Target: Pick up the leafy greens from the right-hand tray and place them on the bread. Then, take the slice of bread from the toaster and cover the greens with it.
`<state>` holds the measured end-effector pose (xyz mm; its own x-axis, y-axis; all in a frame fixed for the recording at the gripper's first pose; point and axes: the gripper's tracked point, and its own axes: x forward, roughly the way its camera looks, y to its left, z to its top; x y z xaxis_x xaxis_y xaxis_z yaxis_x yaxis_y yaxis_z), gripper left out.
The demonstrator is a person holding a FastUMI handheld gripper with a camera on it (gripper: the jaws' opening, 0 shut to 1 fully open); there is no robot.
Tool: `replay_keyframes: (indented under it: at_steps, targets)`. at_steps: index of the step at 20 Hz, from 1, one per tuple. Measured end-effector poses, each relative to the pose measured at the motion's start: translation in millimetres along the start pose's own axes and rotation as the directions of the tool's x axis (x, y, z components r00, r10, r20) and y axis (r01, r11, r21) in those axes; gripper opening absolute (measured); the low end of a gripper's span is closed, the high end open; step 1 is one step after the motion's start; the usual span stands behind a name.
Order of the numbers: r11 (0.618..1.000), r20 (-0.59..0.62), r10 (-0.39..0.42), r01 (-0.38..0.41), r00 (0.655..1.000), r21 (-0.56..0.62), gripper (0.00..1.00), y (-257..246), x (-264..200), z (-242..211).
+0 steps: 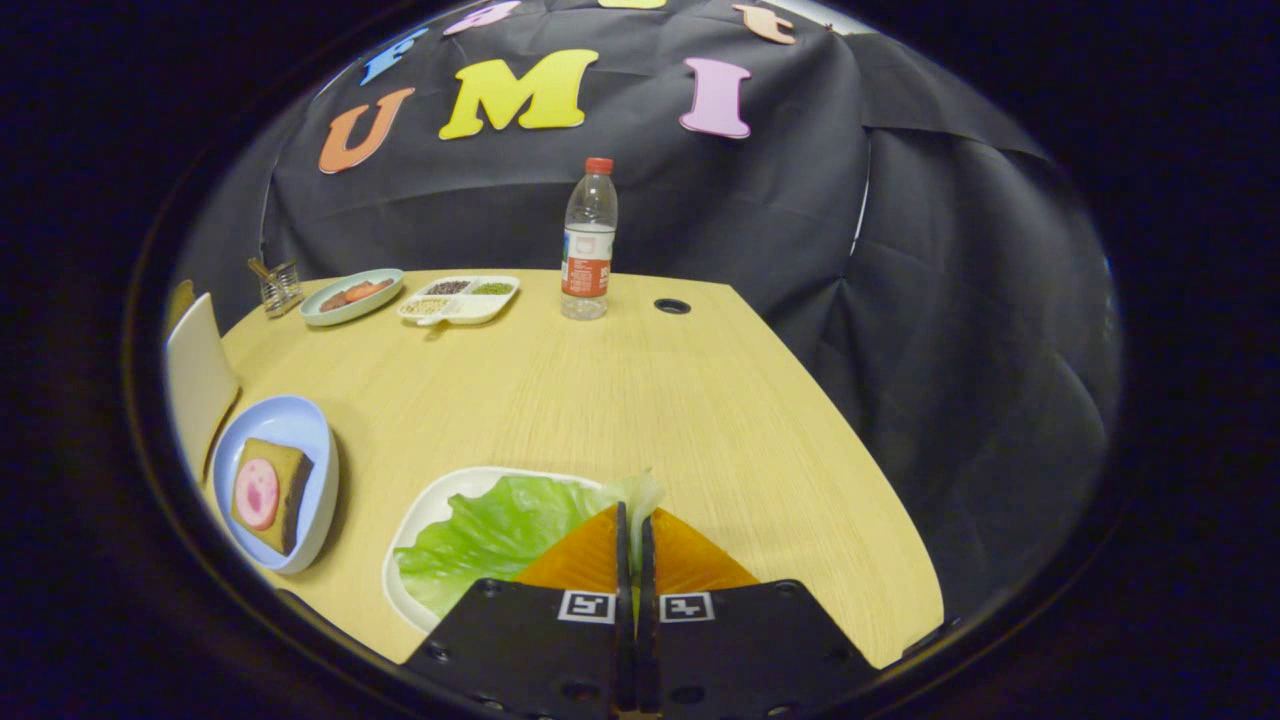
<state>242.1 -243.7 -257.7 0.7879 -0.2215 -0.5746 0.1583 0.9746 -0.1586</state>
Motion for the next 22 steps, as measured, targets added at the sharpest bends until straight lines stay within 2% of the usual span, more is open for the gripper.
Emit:
replay_keyframes:
  at_steps: [2, 3, 6, 7, 9, 12, 16, 22]
  targets:
    - [1.0, -0.049, 0.002, -0.002, 0.999, 0.003, 0.02, 2.4, 4.4, -12.5]
    - [1.0, -0.039, 0.002, -0.002, 0.999, -0.004, 0.13, 2.2, 3.6, -11.3]
    - [1.0, -0.004, -0.006, 0.005, 1.0, -0.01, 0.13, 1.2, 0.6, -7.7]
    - [1.0, -0.002, 0.018, -0.018, 1.0, -0.011, 0.01, 6.9, -2.3, -6.3]
    - [0.999, 0.023, 0.018, -0.017, 1.0, -0.04, 0.01, 9.7, -12.2, -0.9]
    - [0.999, 0.096, 0.029, -0.027, 0.995, -0.022, 0.01, 19.4, -35.7, 23.4]
    - [0.996, 0.19, 0.09, -0.084, 0.978, -0.038, 0.0, 52.2, -77.9, 56.0]
    - [0.974, 0.296, 0.219, -0.187, 0.93, -0.131, 0.0, 134.2, -149.8, 84.4]
